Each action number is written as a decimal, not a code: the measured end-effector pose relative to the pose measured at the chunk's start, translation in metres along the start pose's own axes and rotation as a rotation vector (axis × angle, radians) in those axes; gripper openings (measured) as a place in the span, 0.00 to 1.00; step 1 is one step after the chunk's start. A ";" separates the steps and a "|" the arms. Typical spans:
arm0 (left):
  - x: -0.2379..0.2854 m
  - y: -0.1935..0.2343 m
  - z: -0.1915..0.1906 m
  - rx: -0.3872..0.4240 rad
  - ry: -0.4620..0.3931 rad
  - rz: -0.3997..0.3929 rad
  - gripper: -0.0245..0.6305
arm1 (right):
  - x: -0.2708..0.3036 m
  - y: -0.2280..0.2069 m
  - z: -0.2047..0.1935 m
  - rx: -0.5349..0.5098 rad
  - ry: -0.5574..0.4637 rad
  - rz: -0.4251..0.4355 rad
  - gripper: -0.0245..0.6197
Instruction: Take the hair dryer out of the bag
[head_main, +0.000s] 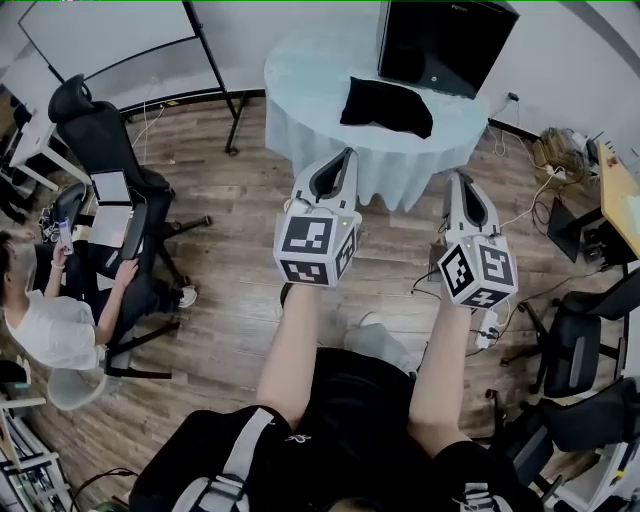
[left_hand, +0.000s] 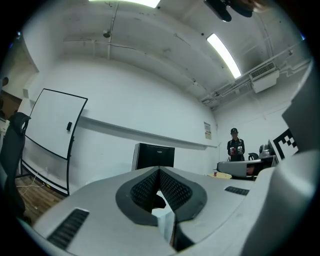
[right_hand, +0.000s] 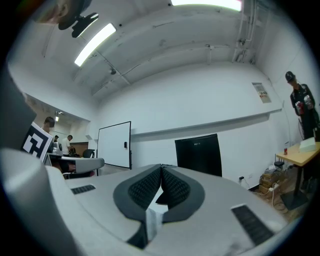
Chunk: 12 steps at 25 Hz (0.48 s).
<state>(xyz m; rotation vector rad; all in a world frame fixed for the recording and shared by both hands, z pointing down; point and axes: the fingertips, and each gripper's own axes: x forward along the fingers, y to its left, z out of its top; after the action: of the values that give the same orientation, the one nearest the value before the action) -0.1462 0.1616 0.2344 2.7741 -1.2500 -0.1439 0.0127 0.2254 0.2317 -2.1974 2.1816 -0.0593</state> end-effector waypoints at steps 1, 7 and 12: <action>0.008 -0.002 -0.001 -0.002 0.000 0.008 0.05 | 0.004 -0.010 0.002 -0.005 0.001 0.001 0.04; 0.058 -0.033 0.010 0.019 -0.032 0.022 0.05 | 0.024 -0.044 0.040 -0.051 -0.125 0.116 0.04; 0.088 -0.055 0.010 0.010 -0.065 0.017 0.05 | 0.033 -0.065 0.048 -0.113 -0.162 0.176 0.04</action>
<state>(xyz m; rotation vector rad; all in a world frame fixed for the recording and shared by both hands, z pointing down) -0.0483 0.1311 0.2133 2.7874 -1.2918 -0.2294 0.0808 0.1930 0.1872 -1.9734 2.3260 0.2452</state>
